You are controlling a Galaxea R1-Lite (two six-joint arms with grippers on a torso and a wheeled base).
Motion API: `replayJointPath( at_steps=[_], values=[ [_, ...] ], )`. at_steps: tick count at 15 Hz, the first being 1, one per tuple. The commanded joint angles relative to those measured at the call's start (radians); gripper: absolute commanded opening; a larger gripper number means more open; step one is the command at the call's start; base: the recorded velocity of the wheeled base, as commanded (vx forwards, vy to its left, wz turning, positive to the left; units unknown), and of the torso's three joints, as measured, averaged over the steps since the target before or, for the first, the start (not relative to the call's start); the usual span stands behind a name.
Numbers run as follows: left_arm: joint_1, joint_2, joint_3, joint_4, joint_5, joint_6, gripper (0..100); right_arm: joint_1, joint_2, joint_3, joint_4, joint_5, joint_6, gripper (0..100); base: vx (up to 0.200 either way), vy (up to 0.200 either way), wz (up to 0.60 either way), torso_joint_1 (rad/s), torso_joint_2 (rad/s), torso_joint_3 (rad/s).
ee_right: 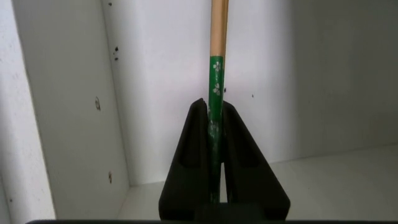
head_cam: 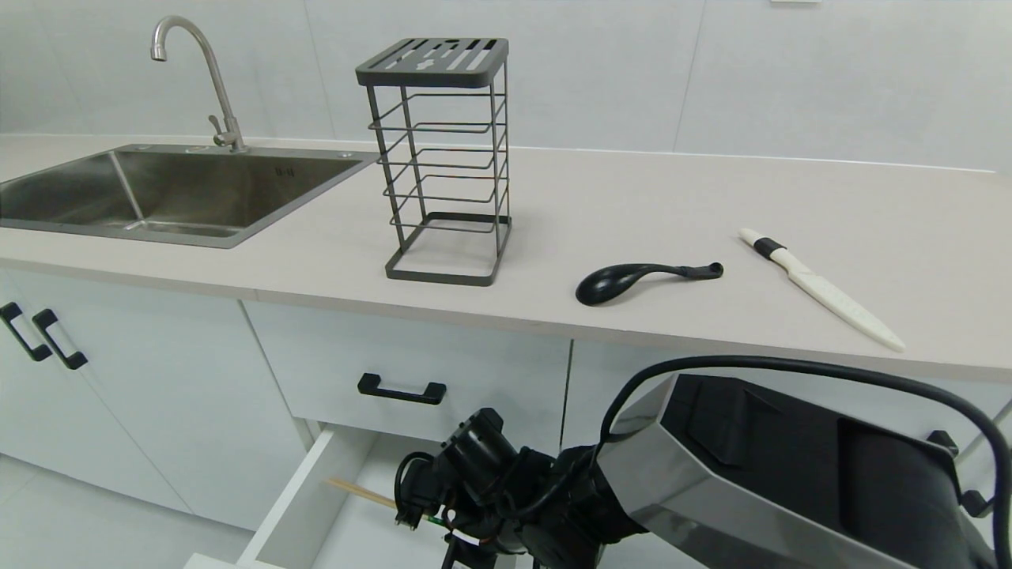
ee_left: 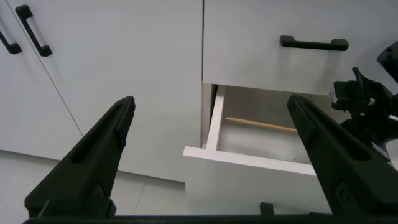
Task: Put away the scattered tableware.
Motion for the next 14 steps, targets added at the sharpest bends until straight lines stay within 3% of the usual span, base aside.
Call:
replayJointPath(
  at_steps=[1,8,9,14],
  values=[
    [0.000,0.001,0.000,0.000,0.001,0.001,100,0.000,-0.006,0.008,-0.001,-0.004,0.001,0,0.000,0.000,0.00,0.000,0.00,0.000],
    [-0.001,0.001,0.000,0.000,0.001,0.001,100,0.000,0.001,0.005,-0.001,-0.004,0.001,0,0.000,0.000,0.00,0.000,0.00,0.000],
    [0.000,0.001,0.000,0.000,0.001,-0.001,100,0.000,0.001,0.003,-0.001,-0.004,0.001,100,0.000,0.000,0.00,0.000,0.00,0.000],
    [0.000,0.001,0.000,0.000,0.001,-0.001,100,0.003,-0.055,0.011,-0.001,-0.004,-0.001,100,0.000,0.000,0.00,0.000,0.00,0.000]
  ],
)
